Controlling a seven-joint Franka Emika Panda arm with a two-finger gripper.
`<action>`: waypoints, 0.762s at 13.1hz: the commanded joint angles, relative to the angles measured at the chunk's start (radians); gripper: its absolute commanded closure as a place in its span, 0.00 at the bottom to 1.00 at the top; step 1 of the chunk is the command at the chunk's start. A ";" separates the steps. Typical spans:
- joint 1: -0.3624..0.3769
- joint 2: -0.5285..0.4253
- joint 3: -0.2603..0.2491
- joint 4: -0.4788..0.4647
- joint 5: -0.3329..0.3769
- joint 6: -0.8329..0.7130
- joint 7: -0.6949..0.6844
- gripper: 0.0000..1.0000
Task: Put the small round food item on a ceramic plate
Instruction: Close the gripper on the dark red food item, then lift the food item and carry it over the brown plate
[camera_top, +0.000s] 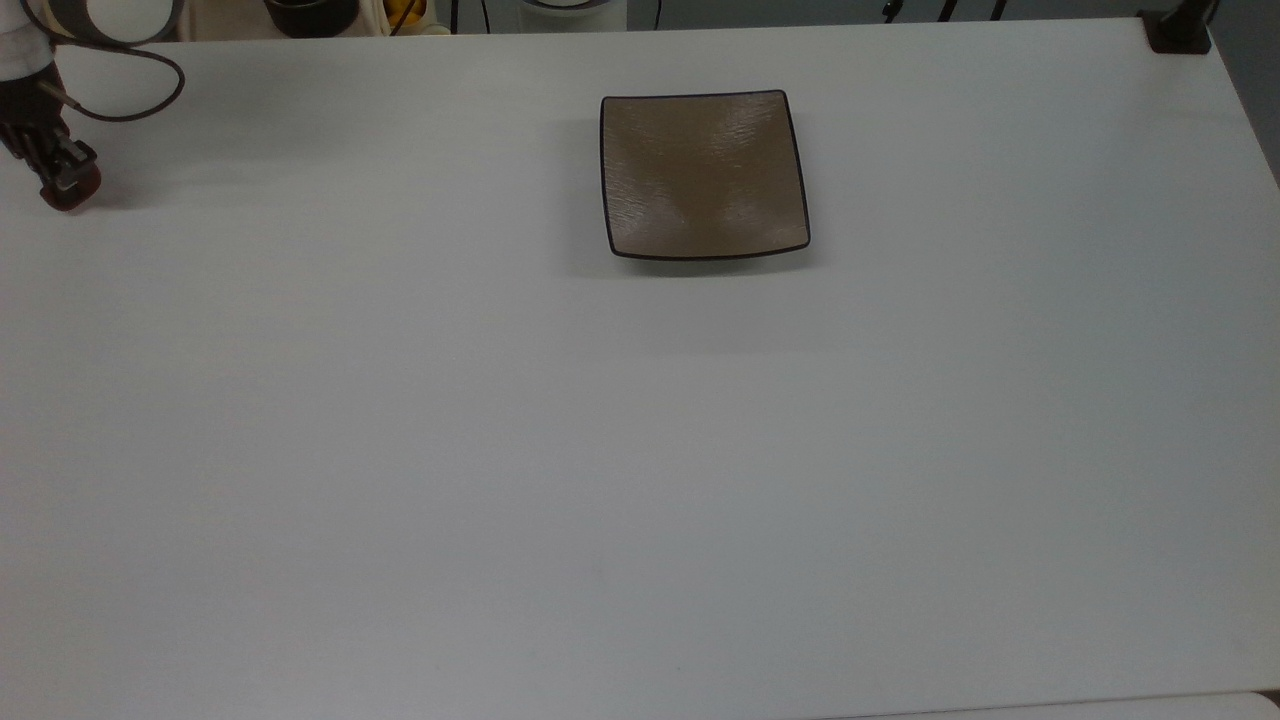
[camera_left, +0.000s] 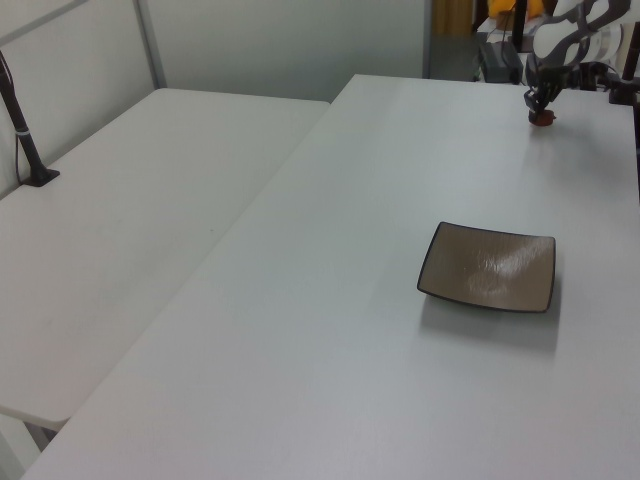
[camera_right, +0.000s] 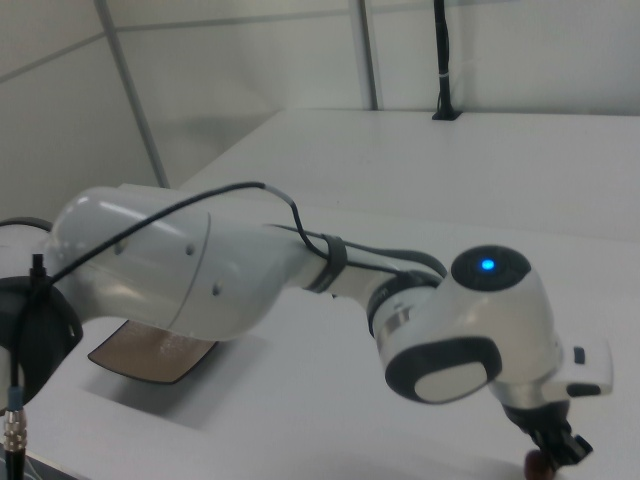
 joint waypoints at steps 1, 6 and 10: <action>0.047 -0.106 0.003 -0.014 0.018 -0.163 -0.004 0.94; 0.136 -0.262 0.006 -0.029 0.035 -0.374 0.024 0.90; 0.243 -0.347 0.023 -0.069 0.035 -0.459 0.095 0.90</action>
